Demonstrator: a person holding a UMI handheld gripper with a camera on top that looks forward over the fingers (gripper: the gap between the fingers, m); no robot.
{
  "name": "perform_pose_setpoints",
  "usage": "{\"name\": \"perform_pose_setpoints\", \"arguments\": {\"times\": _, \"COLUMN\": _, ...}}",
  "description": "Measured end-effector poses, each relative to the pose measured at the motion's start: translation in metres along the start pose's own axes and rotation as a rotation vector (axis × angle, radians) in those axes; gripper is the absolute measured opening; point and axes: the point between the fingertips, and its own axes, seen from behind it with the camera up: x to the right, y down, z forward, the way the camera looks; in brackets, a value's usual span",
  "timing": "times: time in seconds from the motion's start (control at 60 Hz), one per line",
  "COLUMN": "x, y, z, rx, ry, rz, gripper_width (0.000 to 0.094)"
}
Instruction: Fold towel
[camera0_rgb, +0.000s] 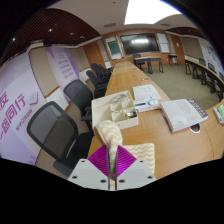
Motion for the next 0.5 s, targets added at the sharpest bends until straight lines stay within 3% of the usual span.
{"name": "perform_pose_setpoints", "arguments": {"times": 0.1, "x": 0.061, "y": 0.030, "z": 0.015, "rx": -0.061, "ry": 0.082, "rz": -0.007, "gripper_width": 0.0117}}
{"name": "perform_pose_setpoints", "arguments": {"times": 0.167, "x": 0.090, "y": 0.048, "z": 0.023, "rx": -0.093, "ry": 0.109, "rz": -0.026, "gripper_width": 0.0227}}
{"name": "perform_pose_setpoints", "arguments": {"times": 0.25, "x": 0.122, "y": 0.059, "z": 0.022, "rx": -0.116, "ry": 0.159, "rz": -0.057, "gripper_width": 0.0443}}
{"name": "perform_pose_setpoints", "arguments": {"times": 0.367, "x": 0.150, "y": 0.044, "z": -0.005, "rx": -0.062, "ry": 0.205, "rz": -0.114, "gripper_width": 0.0871}}
{"name": "perform_pose_setpoints", "arguments": {"times": 0.5, "x": 0.152, "y": 0.027, "z": -0.045, "rx": -0.022, "ry": 0.225, "rz": -0.173, "gripper_width": 0.0852}}
